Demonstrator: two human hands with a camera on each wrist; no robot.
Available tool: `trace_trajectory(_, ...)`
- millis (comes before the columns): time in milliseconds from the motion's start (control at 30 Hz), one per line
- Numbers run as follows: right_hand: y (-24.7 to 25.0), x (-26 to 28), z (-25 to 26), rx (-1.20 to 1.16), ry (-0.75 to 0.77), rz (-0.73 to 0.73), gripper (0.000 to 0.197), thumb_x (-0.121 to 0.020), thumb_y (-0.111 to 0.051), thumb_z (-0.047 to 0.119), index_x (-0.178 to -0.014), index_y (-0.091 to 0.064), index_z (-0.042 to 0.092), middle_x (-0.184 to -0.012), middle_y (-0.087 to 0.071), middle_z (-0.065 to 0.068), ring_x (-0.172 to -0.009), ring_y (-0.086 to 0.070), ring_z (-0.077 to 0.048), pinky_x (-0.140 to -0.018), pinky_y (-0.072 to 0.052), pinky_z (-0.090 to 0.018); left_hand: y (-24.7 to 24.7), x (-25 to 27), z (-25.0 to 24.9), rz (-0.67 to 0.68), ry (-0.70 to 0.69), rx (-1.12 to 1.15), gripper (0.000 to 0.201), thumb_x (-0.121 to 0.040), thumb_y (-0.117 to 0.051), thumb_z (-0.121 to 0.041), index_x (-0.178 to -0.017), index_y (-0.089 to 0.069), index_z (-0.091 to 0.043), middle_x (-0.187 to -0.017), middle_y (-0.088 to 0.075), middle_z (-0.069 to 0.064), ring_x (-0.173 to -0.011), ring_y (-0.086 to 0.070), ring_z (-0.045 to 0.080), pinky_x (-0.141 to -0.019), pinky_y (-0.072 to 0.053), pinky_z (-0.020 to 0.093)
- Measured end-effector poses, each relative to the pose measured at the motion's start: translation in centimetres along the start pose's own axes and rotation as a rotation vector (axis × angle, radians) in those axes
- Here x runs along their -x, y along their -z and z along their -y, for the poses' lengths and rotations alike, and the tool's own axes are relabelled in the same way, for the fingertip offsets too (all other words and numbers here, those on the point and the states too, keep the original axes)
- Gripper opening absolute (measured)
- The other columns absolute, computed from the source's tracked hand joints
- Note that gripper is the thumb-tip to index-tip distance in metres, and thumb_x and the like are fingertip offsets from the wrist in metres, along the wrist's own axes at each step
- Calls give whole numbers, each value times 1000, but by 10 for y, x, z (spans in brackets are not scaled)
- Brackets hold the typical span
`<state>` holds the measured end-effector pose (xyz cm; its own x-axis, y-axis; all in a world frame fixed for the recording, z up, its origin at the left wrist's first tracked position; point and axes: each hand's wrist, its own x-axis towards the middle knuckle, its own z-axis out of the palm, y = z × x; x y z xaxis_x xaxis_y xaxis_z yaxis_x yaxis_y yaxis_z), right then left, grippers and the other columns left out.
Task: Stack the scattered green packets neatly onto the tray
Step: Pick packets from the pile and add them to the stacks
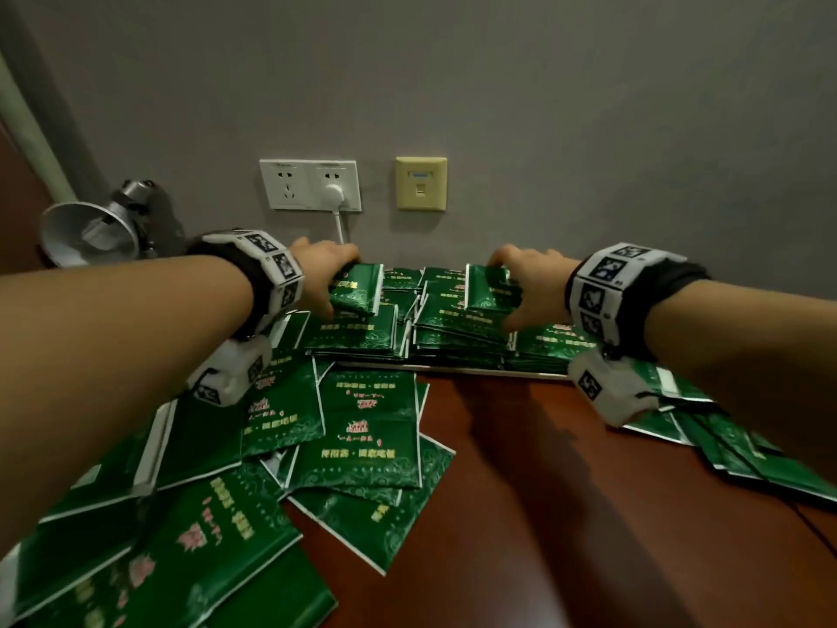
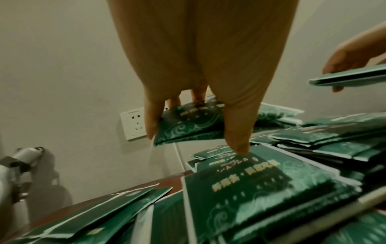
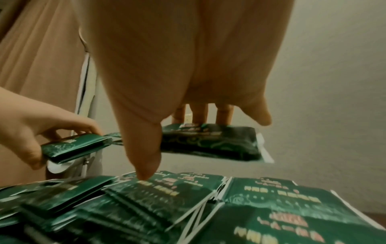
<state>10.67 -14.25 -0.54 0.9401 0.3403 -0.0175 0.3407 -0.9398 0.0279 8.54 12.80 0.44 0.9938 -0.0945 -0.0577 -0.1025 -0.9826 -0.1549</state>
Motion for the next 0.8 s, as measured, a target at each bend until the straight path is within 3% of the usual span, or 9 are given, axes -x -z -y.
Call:
trace_trajectory(133, 8, -34, -4, -4, -29, 53, 83, -77, -79, 36, -142, -31, 14, -131, -53, -11, -104, -56, -29, -76, -43, -34, -2, -36, -3, -4, -28, 54, 70, -73, -82, -24, -129, -42, -22, -129, -54, 8, -114, -50, 31, -95, -44, 42)
trace_trajectory(300, 12, -76, 0, 24, -32, 89, 82, -79, -77, 35, -144, -32, 13, -135, -52, -13, -115, -55, -31, -79, -41, -34, -5, -70, -7, 60, -21, 68, 79, -73, -83, -26, -137, -37, -18, -131, -54, 10, -114, -55, 31, -92, -47, 41)
trace_trajectory(500, 3, -115, 4, 28, -21, 140, 79, -78, -77, 42, -140, -39, 12, -128, -57, -11, -110, -57, -29, -86, -46, -37, -16, -98, -11, 113, -31, 155, 80, -71, -84, -21, -138, -39, -18, -132, -55, 7, -115, -55, 28, -95, -46, 39)
trace_trajectory(633, -7, -128, 2, 65, -34, 173, 79, -75, -77, 48, -136, -44, 10, -123, -61, -12, -108, -59, -30, -92, -50, -41, -20, -110, -15, 154, -58, 157, 80, -75, -82, -20, -141, -38, -22, -136, -52, 6, -118, -53, 26, -90, -42, 33)
trace_trajectory(800, -12, -136, 4, 72, -38, 165, 74, -75, -76, 51, -129, -51, 7, -116, -64, -13, -104, -62, -31, -90, -52, -44, -21, -116, -19, 162, -67, 89, 77, -78, -79, -21, -143, -38, -22, -138, -51, 7, -120, -52, 28, -86, -42, 32)
